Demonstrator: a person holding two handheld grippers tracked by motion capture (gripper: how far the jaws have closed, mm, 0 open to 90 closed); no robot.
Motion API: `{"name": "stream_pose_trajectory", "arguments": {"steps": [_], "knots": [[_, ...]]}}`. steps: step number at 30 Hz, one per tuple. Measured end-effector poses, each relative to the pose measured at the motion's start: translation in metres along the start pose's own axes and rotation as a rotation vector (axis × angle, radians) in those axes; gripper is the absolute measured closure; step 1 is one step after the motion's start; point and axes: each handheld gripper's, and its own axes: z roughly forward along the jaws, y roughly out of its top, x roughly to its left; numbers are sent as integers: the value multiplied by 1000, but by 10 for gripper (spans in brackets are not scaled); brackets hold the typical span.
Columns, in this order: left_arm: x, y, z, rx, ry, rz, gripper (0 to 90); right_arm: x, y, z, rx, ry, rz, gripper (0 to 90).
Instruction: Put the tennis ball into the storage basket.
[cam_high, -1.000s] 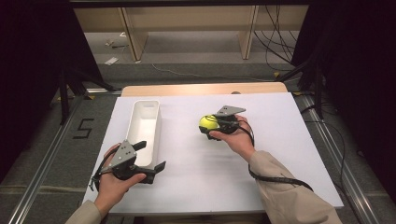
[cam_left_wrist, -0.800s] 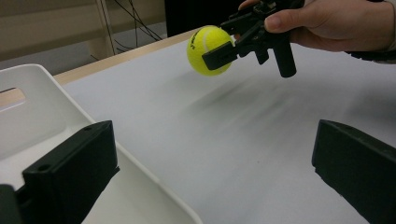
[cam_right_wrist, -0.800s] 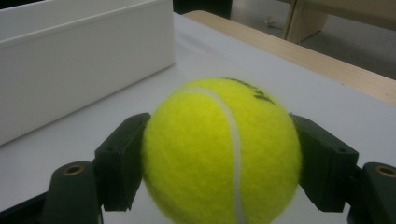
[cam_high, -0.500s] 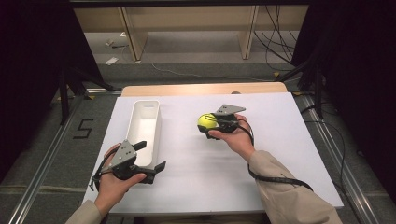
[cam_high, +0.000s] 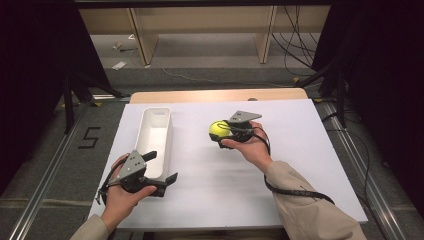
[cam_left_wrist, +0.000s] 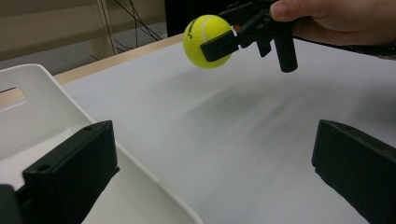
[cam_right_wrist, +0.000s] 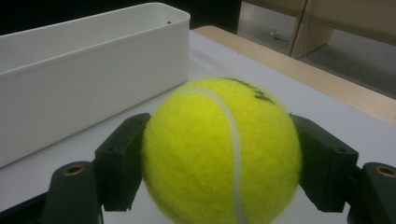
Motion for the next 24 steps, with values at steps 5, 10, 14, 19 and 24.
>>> {"name": "stream_pose_trajectory", "arguments": {"steps": [5, 10, 14, 19, 24], "knots": [[0, 0, 0, -1, -1, 0, 0, 3, 2, 1, -8, 8, -6, 268], [0, 0, 0, -1, -1, 0, 0, 6, 5, 1, -10, 16, -14, 268], [0, 0, 0, -1, -1, 0, 0, 8, 8, 1, -18, 22, -21, 268], [0, 0, 0, 1, -1, 3, 0, 10, 11, 2, -26, 26, -26, 269], [0, 0, 0, -1, -2, 3, 0, 12, 13, 4, -27, 32, -29, 269]]}}
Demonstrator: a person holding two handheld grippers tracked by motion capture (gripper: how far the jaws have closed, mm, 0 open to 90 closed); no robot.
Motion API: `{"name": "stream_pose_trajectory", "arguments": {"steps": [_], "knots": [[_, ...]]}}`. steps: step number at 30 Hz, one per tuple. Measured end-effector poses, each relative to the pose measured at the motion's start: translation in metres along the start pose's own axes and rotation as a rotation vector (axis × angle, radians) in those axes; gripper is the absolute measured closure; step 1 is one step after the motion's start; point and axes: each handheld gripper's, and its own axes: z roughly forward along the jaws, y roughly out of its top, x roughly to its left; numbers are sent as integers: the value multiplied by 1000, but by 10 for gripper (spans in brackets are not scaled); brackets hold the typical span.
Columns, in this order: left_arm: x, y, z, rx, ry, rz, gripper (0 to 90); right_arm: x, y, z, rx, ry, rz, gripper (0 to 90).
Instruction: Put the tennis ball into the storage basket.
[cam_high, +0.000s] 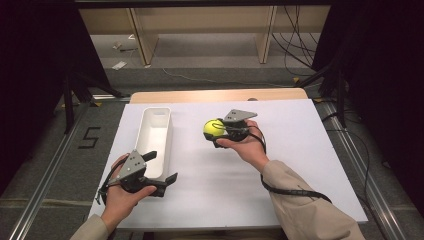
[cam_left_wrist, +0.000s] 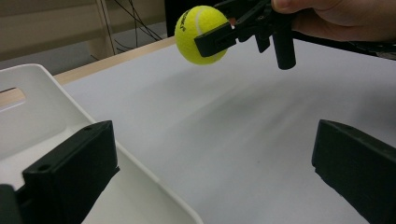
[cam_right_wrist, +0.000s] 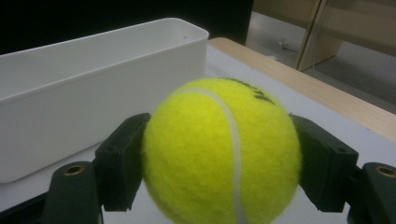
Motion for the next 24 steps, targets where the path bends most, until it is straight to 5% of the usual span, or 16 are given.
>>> {"name": "stream_pose_trajectory", "arguments": {"steps": [24], "knots": [[0, 0, 0, 2, 2, 0, 0, 6, 9, 4, -19, 14, -9, 269]]}}
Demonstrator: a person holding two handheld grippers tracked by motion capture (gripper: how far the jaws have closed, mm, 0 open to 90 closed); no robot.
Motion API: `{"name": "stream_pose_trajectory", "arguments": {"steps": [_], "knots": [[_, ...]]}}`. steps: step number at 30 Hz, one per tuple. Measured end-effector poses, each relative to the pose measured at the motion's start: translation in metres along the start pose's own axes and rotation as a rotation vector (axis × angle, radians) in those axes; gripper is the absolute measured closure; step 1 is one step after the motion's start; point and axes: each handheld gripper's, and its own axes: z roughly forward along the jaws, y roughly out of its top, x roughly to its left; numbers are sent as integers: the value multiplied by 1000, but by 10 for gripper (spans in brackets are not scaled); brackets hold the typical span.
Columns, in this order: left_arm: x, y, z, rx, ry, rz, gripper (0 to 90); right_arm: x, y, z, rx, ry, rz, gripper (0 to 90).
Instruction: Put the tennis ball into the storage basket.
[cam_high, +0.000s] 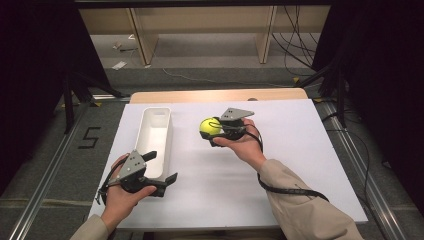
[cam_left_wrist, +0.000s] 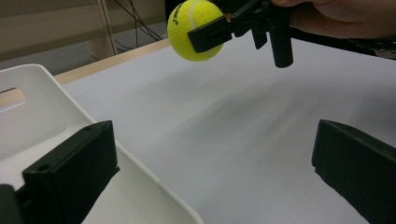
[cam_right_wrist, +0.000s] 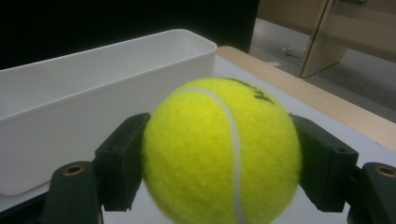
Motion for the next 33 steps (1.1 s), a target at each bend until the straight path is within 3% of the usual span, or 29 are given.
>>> {"name": "stream_pose_trajectory", "arguments": {"steps": [33], "knots": [[0, 0, 0, 1, 1, 2, 0, 9, 10, 8, -18, 27, -6, 269]]}}
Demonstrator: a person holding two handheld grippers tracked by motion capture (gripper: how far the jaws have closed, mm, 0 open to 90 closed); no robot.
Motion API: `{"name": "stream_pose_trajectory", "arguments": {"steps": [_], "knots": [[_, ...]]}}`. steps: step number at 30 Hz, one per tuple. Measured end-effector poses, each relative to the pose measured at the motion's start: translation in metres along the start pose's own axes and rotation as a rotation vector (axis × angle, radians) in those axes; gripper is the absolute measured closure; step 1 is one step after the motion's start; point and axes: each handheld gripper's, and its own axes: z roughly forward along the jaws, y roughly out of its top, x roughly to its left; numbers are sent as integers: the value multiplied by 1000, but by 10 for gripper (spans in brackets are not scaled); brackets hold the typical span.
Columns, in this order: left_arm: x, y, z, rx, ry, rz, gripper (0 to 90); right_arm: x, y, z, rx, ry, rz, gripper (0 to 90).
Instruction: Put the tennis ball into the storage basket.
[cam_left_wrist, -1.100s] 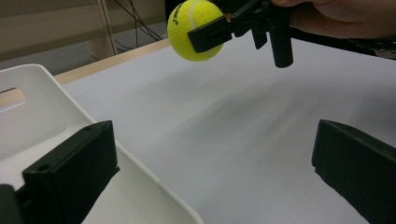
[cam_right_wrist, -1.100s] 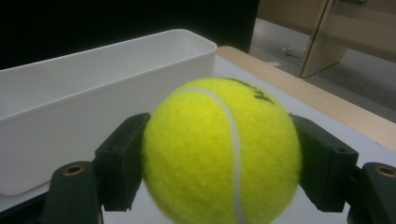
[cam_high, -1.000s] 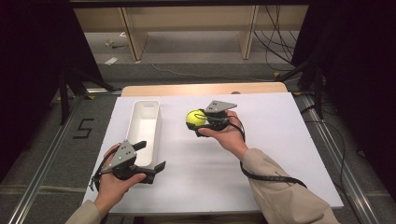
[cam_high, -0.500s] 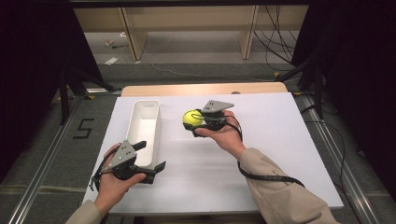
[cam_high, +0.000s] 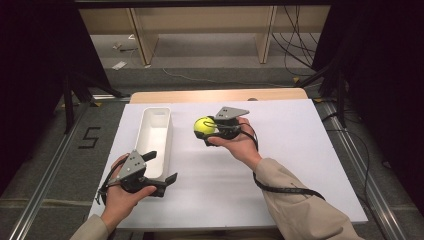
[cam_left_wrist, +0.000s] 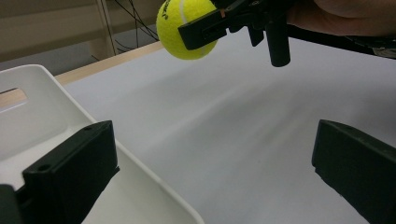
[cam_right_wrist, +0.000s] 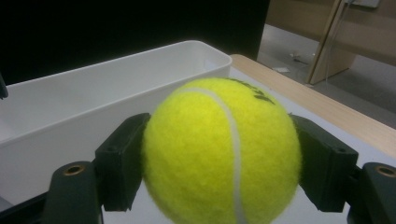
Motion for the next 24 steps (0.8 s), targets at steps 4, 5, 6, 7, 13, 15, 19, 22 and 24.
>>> {"name": "stream_pose_trajectory", "arguments": {"steps": [4, 5, 6, 7, 13, 15, 19, 22, 24], "knots": [[0, 0, 0, 0, 0, 0, 0, 1, 1, 1, -2, 4, 0, 269], [0, 0, 0, 0, 1, 0, 0, 2, 2, 1, -2, 4, 2, 269], [0, 0, 0, 0, 1, 0, 0, 2, 2, 2, -4, 3, -1, 269], [0, 0, 0, 0, 1, 1, 0, 2, 2, 2, -4, 5, 1, 269], [0, 0, 0, -1, 1, 1, 0, 4, 5, 4, -8, 9, 0, 269], [0, 0, 0, 0, 0, 1, 0, 4, 6, 5, -9, 9, -3, 269], [0, 0, 0, -1, 0, 1, 0, 4, 7, 6, -12, 9, -4, 269], [0, 0, 0, 0, 1, 1, 0, 5, 8, 7, -13, 12, -1, 269], [0, 0, 0, -1, 1, 1, 0, 5, 9, 7, -14, 12, -4, 269]]}}
